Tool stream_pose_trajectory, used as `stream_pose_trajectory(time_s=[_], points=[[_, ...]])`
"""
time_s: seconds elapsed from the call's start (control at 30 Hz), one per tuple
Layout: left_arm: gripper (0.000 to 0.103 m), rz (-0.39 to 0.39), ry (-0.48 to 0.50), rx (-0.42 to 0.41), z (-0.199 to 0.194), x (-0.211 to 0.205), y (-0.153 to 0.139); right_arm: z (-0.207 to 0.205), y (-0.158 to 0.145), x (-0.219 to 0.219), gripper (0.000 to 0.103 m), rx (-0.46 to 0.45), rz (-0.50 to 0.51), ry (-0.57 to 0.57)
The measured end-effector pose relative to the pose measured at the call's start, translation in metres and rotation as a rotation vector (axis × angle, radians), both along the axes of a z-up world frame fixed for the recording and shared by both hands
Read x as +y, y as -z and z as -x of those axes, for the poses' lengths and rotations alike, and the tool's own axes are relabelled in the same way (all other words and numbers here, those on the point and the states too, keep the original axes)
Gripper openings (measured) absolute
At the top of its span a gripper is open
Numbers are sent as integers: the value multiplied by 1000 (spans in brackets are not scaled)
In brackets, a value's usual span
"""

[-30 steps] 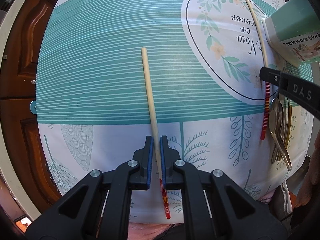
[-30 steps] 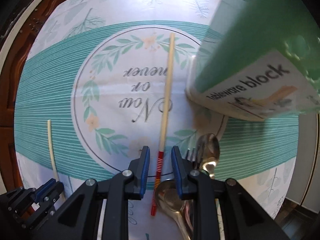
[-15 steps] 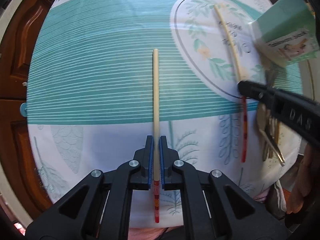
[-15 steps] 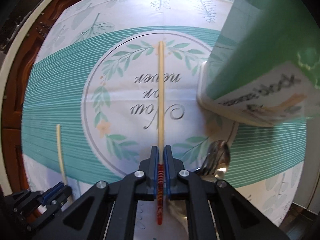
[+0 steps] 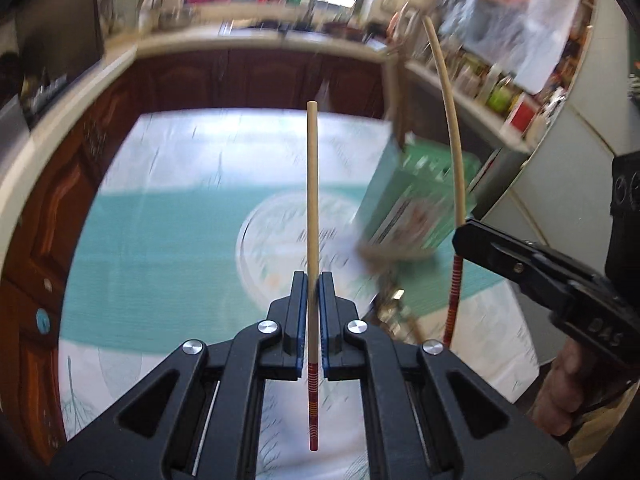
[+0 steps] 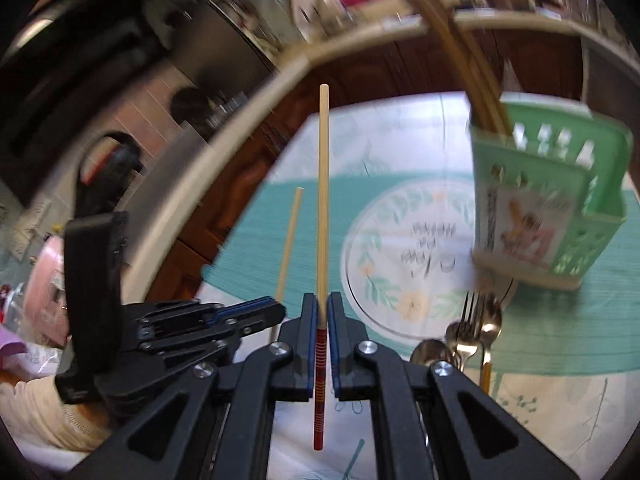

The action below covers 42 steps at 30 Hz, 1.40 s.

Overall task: Organize utensils
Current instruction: 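Lift both red-banded chopsticks and carry them over the green holder, then open both tools to drop the chopsticks into the holder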

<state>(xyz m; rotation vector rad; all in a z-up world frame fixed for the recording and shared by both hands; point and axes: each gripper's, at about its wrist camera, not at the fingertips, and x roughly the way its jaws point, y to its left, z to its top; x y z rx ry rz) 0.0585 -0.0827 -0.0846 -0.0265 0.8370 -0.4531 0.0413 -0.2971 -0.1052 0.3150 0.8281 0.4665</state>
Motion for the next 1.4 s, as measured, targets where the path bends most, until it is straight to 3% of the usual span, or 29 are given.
stream_pose_trajectory(time_s=[0.2, 0.4, 0.5, 0.63, 0.9, 1.23, 1.4], points=[[3, 99, 37, -228, -9, -48, -82, 16, -38, -39, 5, -279, 51, 204], [3, 229, -6, -373, -45, -89, -126, -1, -63, -85, 5, -437, 36, 399], [3, 247, -26, -408, -67, -114, -124, -24, -60, -99, 5, -477, 12, 437], [3, 231, -46, -403, -100, -139, -93, -47, -56, -106, 5, -505, 24, 428], [3, 204, -57, -458, -111, -160, -52, -60, -19, -105, 5, -530, 66, 355], [3, 279, -77, -531, -97, -143, -70, -63, -9, -105, 5, -527, 68, 332], [3, 241, -92, -539, -97, -143, -53, -61, 0, -98, 5, -532, 117, 304]])
